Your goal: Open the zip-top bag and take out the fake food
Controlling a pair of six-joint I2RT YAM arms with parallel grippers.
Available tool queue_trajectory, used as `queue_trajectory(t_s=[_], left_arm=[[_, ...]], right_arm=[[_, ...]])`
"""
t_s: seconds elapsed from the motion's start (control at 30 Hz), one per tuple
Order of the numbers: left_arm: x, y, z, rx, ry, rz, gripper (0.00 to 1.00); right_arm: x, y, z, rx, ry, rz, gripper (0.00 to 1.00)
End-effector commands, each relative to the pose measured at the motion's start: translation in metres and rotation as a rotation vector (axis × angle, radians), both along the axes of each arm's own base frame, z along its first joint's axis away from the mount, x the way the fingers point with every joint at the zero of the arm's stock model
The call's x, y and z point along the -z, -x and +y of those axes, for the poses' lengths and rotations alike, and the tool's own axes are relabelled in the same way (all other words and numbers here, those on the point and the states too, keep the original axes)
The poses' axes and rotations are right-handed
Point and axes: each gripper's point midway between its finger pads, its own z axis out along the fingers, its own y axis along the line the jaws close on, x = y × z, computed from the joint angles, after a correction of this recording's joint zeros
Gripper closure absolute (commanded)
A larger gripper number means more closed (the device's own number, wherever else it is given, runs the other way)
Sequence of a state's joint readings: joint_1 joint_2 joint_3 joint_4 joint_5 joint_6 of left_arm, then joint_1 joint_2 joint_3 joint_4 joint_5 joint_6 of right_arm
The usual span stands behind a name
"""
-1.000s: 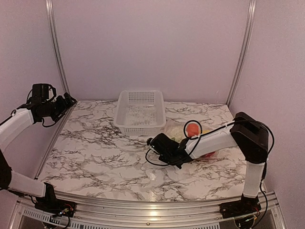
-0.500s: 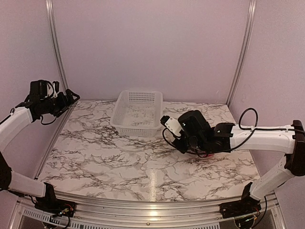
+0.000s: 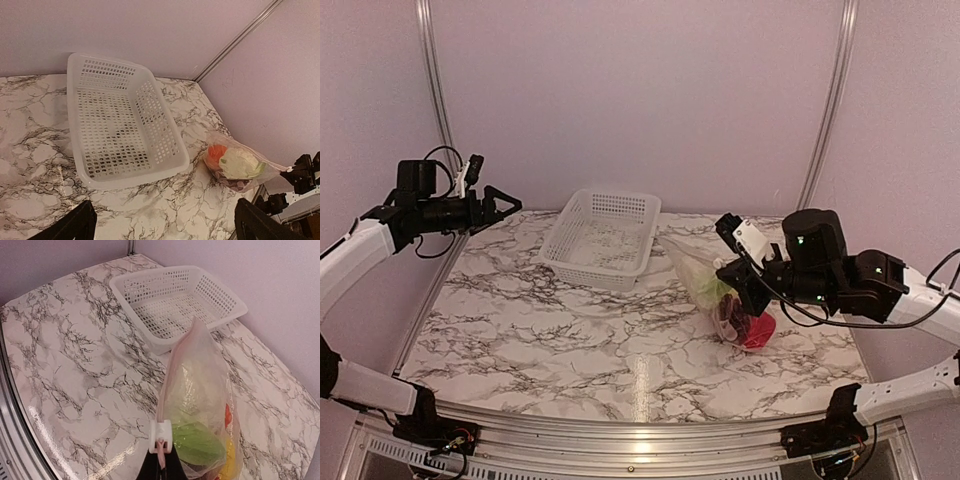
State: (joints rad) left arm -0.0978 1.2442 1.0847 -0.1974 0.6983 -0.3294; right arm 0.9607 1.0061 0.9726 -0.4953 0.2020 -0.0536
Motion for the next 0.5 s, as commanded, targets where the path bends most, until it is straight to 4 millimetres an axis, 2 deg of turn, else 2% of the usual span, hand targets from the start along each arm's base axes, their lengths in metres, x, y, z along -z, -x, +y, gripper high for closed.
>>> queue_trajectory(t_s=[0.0,0.1,0.17,0.37,0.47], left_arm=[[-0.02,0.036,-0.05,0.216,-0.106,-0.131,0.01],[-0.023,0.061,-0.078,0.33,-0.169,-0.197,0.01],[-0.034,0.076,-0.091,0.379,-0.168,-0.247,0.01],[-0.071,0.111,-0.111,0.459,-0.176,-0.446,0.01],[-0.085,0.124,-0.116,0.494,-0.198,-0.525,0.01]], right_arm=[[-0.041,0.017,0.012,-0.104,-0.133,0.008,1.0],[-0.057,0.025,0.038,-0.216,-0.179,0.032,1.0],[-0.065,0.03,0.059,-0.286,-0.187,0.043,1.0],[-0.09,0.045,0.113,-0.463,-0.198,0.025,1.0],[-0.107,0.052,0.128,-0.538,-0.232,0.021,1.0]])
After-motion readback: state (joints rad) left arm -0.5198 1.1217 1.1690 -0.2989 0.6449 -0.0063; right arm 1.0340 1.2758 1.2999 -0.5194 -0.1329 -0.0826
